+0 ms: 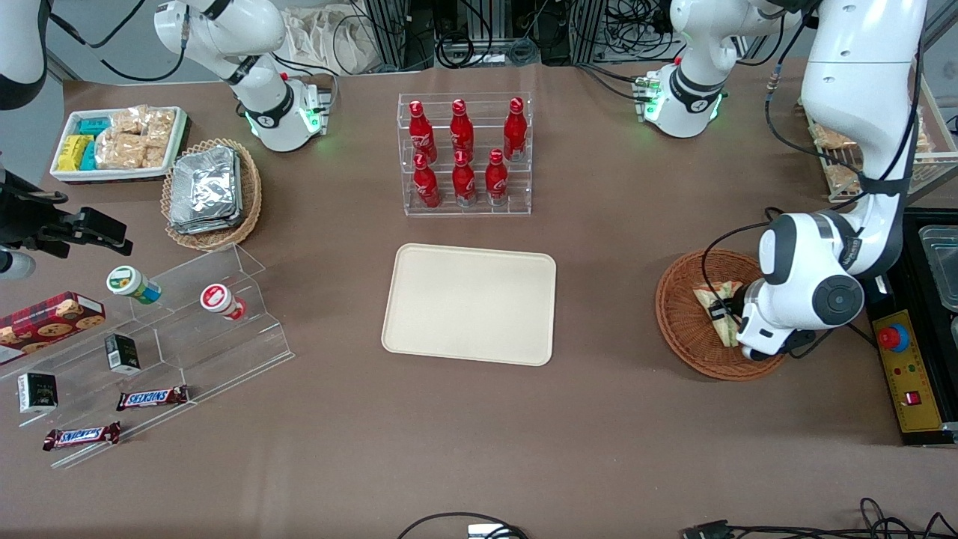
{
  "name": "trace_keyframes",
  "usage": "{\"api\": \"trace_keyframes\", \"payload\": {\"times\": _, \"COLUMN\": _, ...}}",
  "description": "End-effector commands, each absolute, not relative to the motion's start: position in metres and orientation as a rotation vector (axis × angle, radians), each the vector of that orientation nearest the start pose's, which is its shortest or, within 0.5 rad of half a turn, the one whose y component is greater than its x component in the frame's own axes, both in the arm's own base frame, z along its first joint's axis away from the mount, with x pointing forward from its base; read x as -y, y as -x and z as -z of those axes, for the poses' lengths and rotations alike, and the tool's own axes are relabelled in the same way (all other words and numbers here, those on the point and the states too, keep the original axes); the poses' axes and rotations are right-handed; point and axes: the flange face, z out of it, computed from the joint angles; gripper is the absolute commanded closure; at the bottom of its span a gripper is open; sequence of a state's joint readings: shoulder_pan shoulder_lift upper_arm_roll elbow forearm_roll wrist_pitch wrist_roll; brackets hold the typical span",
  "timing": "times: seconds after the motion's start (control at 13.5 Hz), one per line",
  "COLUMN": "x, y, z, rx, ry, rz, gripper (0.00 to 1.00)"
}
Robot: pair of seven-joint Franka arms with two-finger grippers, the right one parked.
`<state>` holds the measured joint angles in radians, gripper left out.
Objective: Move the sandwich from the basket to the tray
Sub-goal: 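Close the left gripper on the sandwich's crust edge, then lift the sandwich out of the basket and carry it toward the tray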
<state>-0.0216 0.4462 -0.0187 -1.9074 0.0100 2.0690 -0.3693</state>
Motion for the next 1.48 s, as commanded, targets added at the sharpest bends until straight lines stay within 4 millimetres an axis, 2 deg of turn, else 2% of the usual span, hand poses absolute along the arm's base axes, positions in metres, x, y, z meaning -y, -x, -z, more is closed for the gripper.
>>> {"api": "trace_keyframes", "payload": {"times": 0.0, "x": 0.029, "y": -0.595, "z": -0.291, "rx": 0.460, "ry": 3.019, "rz": -0.401, "gripper": 0.84}}
{"api": "trace_keyframes", "payload": {"times": 0.15, "x": 0.034, "y": -0.596, "z": -0.326, "rx": 0.430, "ry": 3.036, "rz": -0.352, "gripper": 0.84}}
{"api": "trace_keyframes", "payload": {"times": 0.37, "x": 0.038, "y": -0.607, "z": -0.390, "rx": 0.269, "ry": 3.083, "rz": -0.318, "gripper": 0.83}}
{"api": "trace_keyframes", "payload": {"times": 0.52, "x": 0.057, "y": -0.615, "z": -0.421, "rx": 0.085, "ry": 3.108, "rz": -0.334, "gripper": 0.83}}
{"api": "trace_keyframes", "payload": {"times": 0.59, "x": 0.067, "y": -0.616, "z": -0.426, "rx": 0.039, "ry": 3.118, "rz": -0.324, "gripper": 0.83}}
{"api": "trace_keyframes", "payload": {"times": 0.74, "x": 0.105, "y": -0.619, "z": -0.441, "rx": -0.062, "ry": 3.140, "rz": -0.277, "gripper": 0.83}}
{"api": "trace_keyframes", "payload": {"times": 0.96, "x": 0.150, "y": -0.627, "z": -0.453, "rx": -0.155, "ry": 3.171, "rz": -0.228, "gripper": 0.83}}
{"api": "trace_keyframes", "payload": {"times": 1.11, "x": 0.173, "y": -0.624, "z": -0.447, "rx": -0.143, "ry": 3.175, "rz": -0.243, "gripper": 0.83}}
{"api": "trace_keyframes", "payload": {"times": 1.4, "x": 0.250, "y": -0.614, "z": -0.424, "rx": -0.075, "ry": 3.163, "rz": -0.281, "gripper": 0.83}}
